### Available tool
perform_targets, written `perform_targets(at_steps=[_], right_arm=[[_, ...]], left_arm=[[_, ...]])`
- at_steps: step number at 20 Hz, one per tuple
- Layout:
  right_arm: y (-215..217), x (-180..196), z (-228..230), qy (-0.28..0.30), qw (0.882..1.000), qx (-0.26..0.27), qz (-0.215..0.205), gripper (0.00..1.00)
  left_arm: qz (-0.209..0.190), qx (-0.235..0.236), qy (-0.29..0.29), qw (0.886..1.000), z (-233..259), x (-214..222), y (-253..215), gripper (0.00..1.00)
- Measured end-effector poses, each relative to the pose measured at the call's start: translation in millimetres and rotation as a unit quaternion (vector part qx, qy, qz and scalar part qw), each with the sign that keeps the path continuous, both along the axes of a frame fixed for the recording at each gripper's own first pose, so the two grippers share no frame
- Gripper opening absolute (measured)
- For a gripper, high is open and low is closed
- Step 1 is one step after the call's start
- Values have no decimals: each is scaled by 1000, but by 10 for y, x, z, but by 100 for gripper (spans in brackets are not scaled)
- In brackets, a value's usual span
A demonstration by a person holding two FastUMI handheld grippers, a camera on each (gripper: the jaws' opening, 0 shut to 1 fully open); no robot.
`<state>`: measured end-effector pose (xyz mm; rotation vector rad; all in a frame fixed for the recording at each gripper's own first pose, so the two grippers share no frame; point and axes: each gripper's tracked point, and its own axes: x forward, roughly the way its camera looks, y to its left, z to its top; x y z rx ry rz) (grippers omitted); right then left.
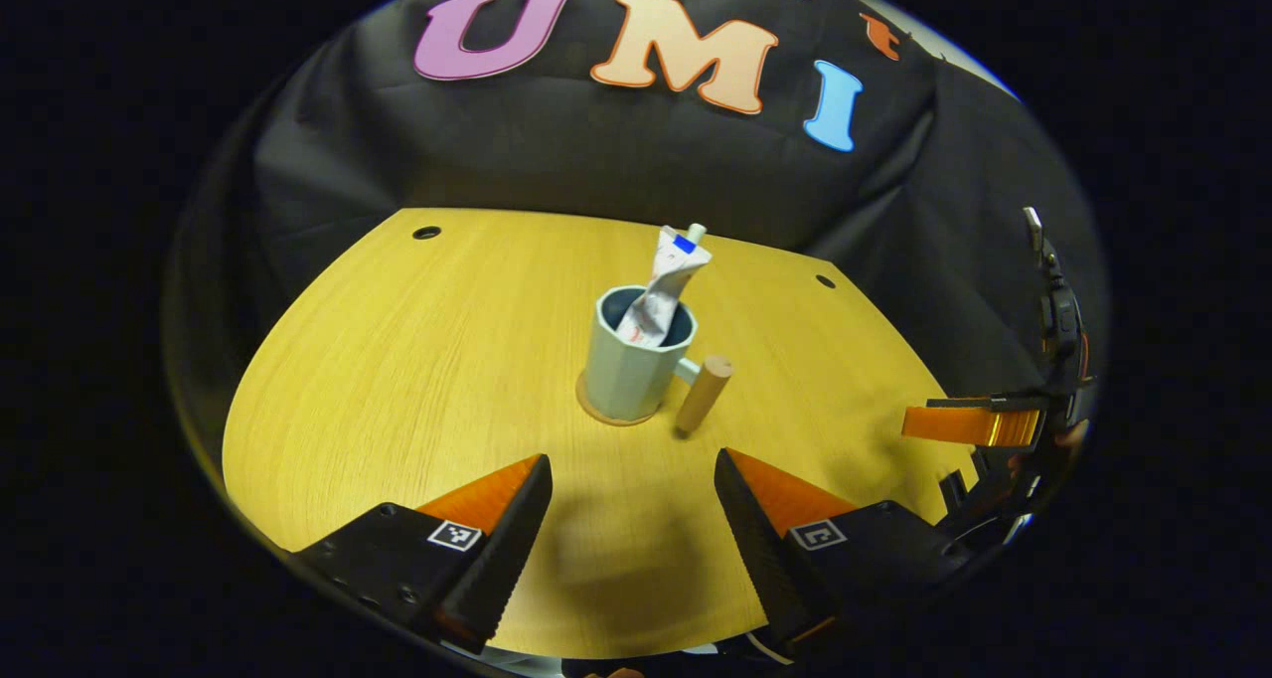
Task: Put the toothbrush and toothpaste on the desktop into the cup, then pick up the cup and place it on the coaster on the desktop.
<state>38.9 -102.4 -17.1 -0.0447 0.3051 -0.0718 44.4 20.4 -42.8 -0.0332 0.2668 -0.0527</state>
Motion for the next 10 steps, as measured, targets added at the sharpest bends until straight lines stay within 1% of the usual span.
perform_targets(at_steps=[1, 3, 4, 5, 6, 7, 8, 10], right_arm=[[-81, -75, 59, -14, 1000, 7, -9, 95], [-150, -203, 102, -29, 999, 25, -22, 96], [-174, -233, 107, -31, 999, 29, -25, 99], [-199, -251, 108, -32, 999, 29, -29, 99], [-190, -254, 83, -34, 999, 26, -34, 96], [-180, -248, 79, -37, 998, 26, -37, 99], [-166, -253, 82, -41, 998, 27, -39, 95], [-168, -302, 121, -44, 998, 29, -39, 96]], left_arm=[[-7, 4, 1, 1000, 19, 19, -53, 95], [-21, 8, 3, 1000, 45, 68, -150, 96], [-30, 8, 6, 1000, 38, 81, -196, 96], [-38, 10, 9, 999, 35, 93, -233, 96], [-44, 14, 12, 999, 36, 96, -259, 96], [-49, 20, 15, 998, 31, 101, -264, 96], [-52, 25, 17, 998, 28, 103, -263, 96], [-56, 25, 19, 998, 17, 110, -274, 95]])
